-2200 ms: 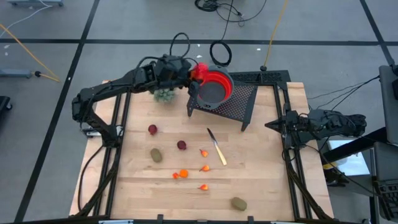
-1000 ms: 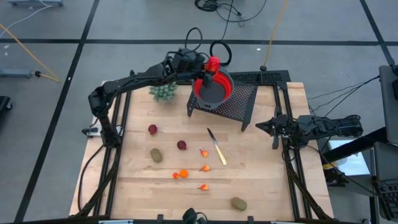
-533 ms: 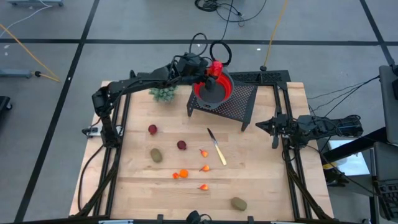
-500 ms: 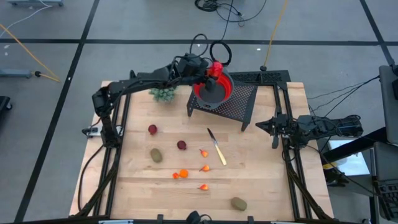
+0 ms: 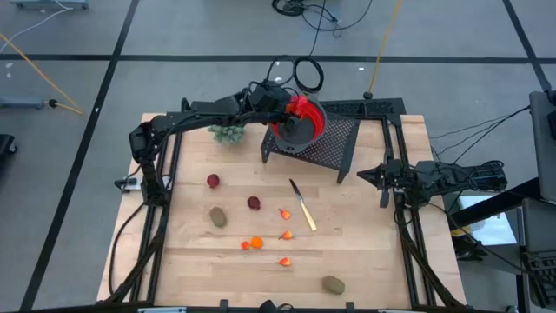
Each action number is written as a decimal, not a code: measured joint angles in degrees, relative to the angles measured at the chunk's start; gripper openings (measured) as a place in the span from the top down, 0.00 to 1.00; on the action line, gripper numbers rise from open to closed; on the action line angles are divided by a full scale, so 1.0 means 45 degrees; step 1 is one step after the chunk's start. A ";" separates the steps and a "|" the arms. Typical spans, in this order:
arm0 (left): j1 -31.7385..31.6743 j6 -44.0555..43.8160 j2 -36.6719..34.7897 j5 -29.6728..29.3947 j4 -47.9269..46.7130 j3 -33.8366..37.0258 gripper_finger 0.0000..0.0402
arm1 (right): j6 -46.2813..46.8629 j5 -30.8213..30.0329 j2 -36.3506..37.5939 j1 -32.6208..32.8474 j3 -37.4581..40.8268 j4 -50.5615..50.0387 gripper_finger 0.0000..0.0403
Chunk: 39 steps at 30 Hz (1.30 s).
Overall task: Pick & Place Fruit
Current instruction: Put the red mango into the red strainer bowl on the shelf
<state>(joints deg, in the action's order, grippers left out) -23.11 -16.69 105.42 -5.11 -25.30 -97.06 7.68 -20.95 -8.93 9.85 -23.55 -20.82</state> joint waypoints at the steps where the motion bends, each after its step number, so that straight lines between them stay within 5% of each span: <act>1: 0.0000 0.0000 -0.0001 -0.0005 -0.0081 0.0000 0.44 | 0.0000 0.0002 0.0000 0.0000 0.0000 0.0000 1.00; 39: -0.0012 -0.0070 0.0634 0.0145 -0.0703 0.0015 0.44 | 0.0049 0.0008 0.0000 0.0000 -0.0005 -0.0010 1.00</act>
<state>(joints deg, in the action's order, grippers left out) -23.17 -17.00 108.27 -4.46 -28.47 -96.99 7.90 -20.91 -8.93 9.85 -23.57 -20.86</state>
